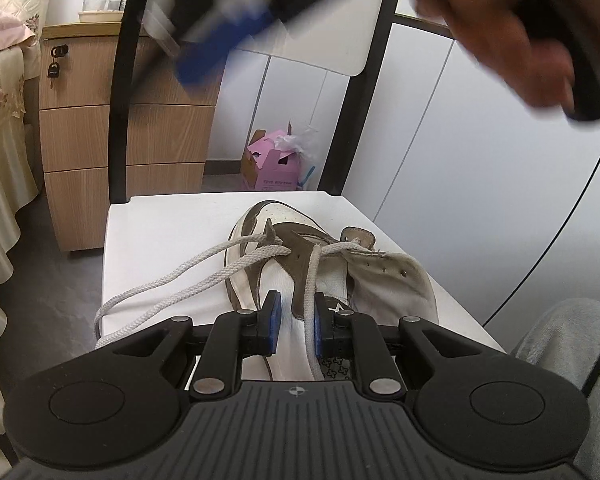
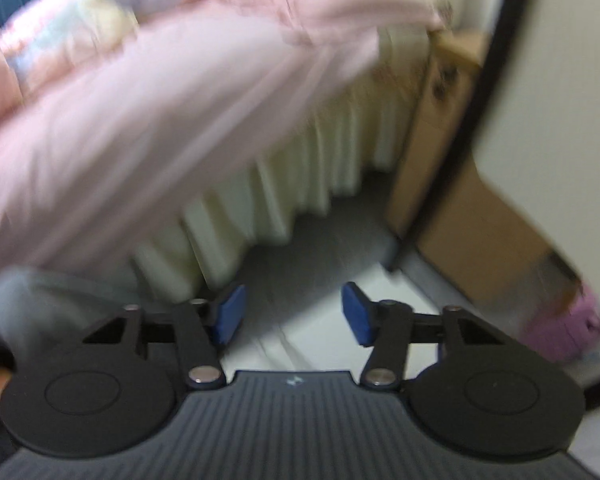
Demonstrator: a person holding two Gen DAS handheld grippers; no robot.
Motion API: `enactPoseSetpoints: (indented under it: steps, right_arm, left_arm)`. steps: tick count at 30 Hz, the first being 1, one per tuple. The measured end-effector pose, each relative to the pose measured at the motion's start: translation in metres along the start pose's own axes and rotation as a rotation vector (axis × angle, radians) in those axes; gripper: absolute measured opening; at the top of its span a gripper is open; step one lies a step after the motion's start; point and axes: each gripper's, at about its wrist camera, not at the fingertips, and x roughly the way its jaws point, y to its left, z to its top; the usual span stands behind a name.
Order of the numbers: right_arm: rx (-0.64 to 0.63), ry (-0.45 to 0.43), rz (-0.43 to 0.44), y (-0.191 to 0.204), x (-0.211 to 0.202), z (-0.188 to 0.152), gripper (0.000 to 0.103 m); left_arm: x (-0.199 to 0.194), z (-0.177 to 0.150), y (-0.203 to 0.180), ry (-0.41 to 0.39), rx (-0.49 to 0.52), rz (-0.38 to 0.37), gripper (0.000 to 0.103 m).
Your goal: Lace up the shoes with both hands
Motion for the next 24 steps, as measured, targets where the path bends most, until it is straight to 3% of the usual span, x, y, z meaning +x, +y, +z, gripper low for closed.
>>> enactPoseSetpoints:
  steps: [3, 10, 13, 16, 18, 24]
  right_arm:
    - [0.024, 0.124, -0.006, -0.011, 0.016, -0.030, 0.027]
    - [-0.043, 0.200, -0.064, -0.006, 0.037, -0.065, 0.026]
    - [-0.098, 0.190, -0.114, 0.002, 0.041, -0.066, 0.012]
    - [-0.132, 0.174, -0.137, 0.006, 0.037, -0.068, 0.005]
    - [-0.137, 0.149, -0.140, 0.007, 0.032, -0.068, 0.002]
    - [-0.049, -0.038, -0.067, 0.010, -0.006, -0.043, 0.002]
  left_arm:
    - [0.000, -0.001, -0.001, -0.005, 0.010, -0.006, 0.018]
    - [0.000, -0.003, -0.006, -0.007, 0.068, 0.010, 0.018]
    - [0.000, -0.004, -0.006, -0.006, 0.078, 0.007, 0.018]
    - [0.000, -0.004, -0.006, -0.004, 0.079, -0.003, 0.018]
    - [0.000, -0.004, -0.009, -0.005, 0.099, 0.001, 0.018]
    - [0.001, -0.004, -0.008, 0.000, 0.096, -0.011, 0.018]
